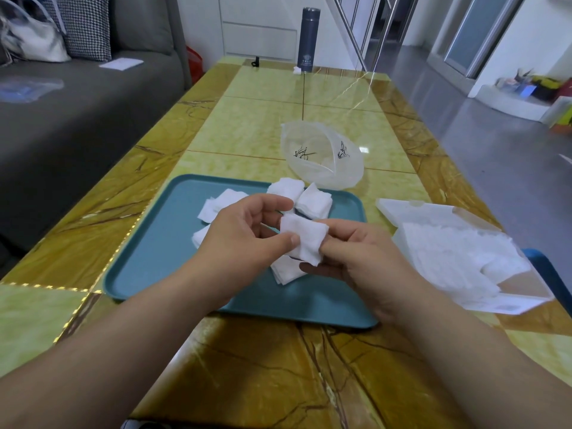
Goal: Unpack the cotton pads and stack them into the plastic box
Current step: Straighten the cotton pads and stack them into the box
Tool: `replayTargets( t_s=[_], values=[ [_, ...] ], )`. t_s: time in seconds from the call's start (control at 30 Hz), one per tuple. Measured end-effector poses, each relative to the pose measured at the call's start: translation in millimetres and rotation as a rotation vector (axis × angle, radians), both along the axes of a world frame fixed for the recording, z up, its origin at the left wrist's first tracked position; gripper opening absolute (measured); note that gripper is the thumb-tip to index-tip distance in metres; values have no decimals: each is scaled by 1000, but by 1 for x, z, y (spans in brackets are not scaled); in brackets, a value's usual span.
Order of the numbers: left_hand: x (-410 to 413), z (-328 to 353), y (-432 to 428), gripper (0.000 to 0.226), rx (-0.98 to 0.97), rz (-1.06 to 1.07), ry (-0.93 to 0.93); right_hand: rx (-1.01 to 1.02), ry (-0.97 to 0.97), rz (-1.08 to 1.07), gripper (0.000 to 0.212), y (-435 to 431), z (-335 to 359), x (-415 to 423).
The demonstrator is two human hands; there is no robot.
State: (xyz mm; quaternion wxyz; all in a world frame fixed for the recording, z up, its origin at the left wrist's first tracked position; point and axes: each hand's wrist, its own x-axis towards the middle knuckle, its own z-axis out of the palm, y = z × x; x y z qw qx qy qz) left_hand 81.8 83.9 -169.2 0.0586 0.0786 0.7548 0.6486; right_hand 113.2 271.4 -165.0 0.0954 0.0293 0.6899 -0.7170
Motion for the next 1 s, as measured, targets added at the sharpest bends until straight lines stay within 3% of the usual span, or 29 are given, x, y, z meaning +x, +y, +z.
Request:
replayTargets(
  t_s=[0.13,0.27,0.4,0.57,0.7,0.77,0.87,1.0],
  values=[
    [-1,-4,1,40,-61,29,61,-66,1,48,36,5,1,0],
    [-2,-7,0,38,-148,7,18,77,87,-23,21,4,-6,1],
    [0,-6,0,8,-177,-53,-7,245,97,-87,35,2,-12,-2],
    [4,-7,7,3,-204,-41,48,315,72,-153,45,-9,-21,-4],
    [7,-4,8,5,-289,-72,128,324,98,-170,30,-12,-16,-2],
    [3,-6,3,12,-468,-57,160,343,145,-229,14,-9,-15,-2],
    [-3,-11,-3,41,-874,-85,142,354,128,-339,5,-3,-19,-4],
    [-1,-10,2,32,-913,-145,76,295,37,-428,4,1,-22,-6]
  ],
)
